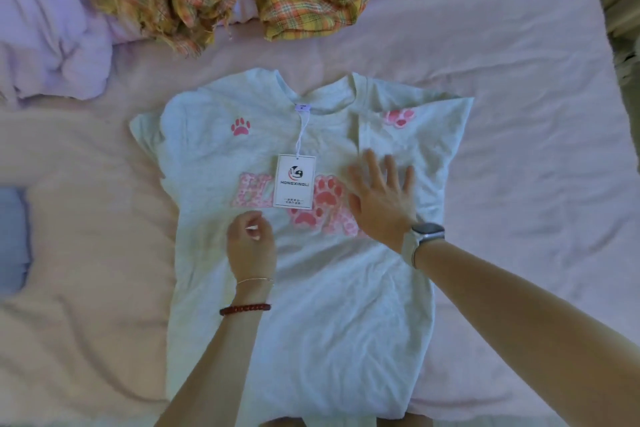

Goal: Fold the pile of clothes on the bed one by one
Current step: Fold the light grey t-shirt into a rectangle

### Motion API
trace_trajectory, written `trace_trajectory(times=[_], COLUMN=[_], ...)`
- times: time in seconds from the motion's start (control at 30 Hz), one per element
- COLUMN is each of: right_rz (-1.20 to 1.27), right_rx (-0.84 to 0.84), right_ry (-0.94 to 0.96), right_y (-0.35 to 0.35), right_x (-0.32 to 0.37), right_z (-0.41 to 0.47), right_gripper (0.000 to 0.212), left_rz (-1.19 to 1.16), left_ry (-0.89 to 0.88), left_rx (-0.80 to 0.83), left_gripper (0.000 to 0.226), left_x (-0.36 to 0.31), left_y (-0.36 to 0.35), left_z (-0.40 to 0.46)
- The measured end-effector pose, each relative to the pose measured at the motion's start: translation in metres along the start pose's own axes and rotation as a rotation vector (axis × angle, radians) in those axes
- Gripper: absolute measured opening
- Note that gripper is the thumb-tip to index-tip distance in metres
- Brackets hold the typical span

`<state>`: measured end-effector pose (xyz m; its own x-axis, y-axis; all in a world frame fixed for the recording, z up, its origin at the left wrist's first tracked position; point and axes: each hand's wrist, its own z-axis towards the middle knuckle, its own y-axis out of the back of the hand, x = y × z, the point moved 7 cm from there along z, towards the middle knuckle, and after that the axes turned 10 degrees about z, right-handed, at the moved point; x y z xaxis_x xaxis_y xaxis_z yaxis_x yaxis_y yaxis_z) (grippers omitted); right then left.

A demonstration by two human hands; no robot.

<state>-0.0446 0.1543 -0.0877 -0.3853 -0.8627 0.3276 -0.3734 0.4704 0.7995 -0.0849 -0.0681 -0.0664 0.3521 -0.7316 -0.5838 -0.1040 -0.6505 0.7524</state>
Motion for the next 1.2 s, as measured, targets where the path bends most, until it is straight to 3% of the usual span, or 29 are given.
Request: trace_trajectory(times=[0.1, 0.17, 0.33, 0.43, 0.5, 0.6, 0.73, 0.83, 1.0, 1.13, 1.2], right_rz=[0.073, 0.140, 0.324, 0.365, 0.361, 0.306, 0.245, 0.338, 0.596, 0.708, 0.716], right_rx=[-0.031, -0.099, -0.154, -0.131, -0.141, -0.069, 0.058, -0.045, -0.128, -0.087, -0.033], right_ry=[-0.036, -0.056, 0.024, -0.027, -0.057, -0.076, -0.120, -0.152, -0.121, -0.201, -0.231], right_y=[-0.024, -0.036, -0.064, -0.080, -0.088, -0.099, -0.099, -0.083, -0.064, -0.061, -0.064], right_x=[0.037, 0.075, 0.156, 0.180, 0.183, 0.180, 0.179, 0.189, 0.208, 0.203, 0.199], right_z=[-0.014, -0.018, -0.012, -0.006, -0.008, -0.013, -0.011, -0.003, 0.013, 0.026, 0.030], right_gripper=[0.053, 0.055, 0.055, 0.062, 0.064, 0.065, 0.056, 0.051, 0.041, 0.040, 0.041], left_rz=[0.109, 0.126, -0.584, -0.808, -0.920, -1.018, -1.106, -0.879, -0.981, -0.700, -0.482], left_ry=[0.283, 0.435, 0.606, 0.586, 0.611, 0.617, 0.634, 0.520, 0.540, 0.161, 0.012], left_rx=[-0.073, -0.017, 0.395, 0.658, 0.693, 0.668, 0.515, 0.252, 0.065, -0.113, -0.157], left_gripper=[0.036, 0.029, 0.029, 0.034, 0.032, 0.030, 0.006, 0.012, 0.012, 0.007, 0.020], left_x=[0.051, 0.086, 0.084, 0.063, 0.055, 0.052, 0.077, 0.100, 0.102, 0.084, 0.085], left_y=[0.048, 0.068, 0.056, 0.042, 0.043, 0.057, 0.088, 0.111, 0.121, 0.143, 0.154], left_z=[0.043, 0.079, 0.127, 0.143, 0.149, 0.157, 0.182, 0.205, 0.202, 0.207, 0.207])
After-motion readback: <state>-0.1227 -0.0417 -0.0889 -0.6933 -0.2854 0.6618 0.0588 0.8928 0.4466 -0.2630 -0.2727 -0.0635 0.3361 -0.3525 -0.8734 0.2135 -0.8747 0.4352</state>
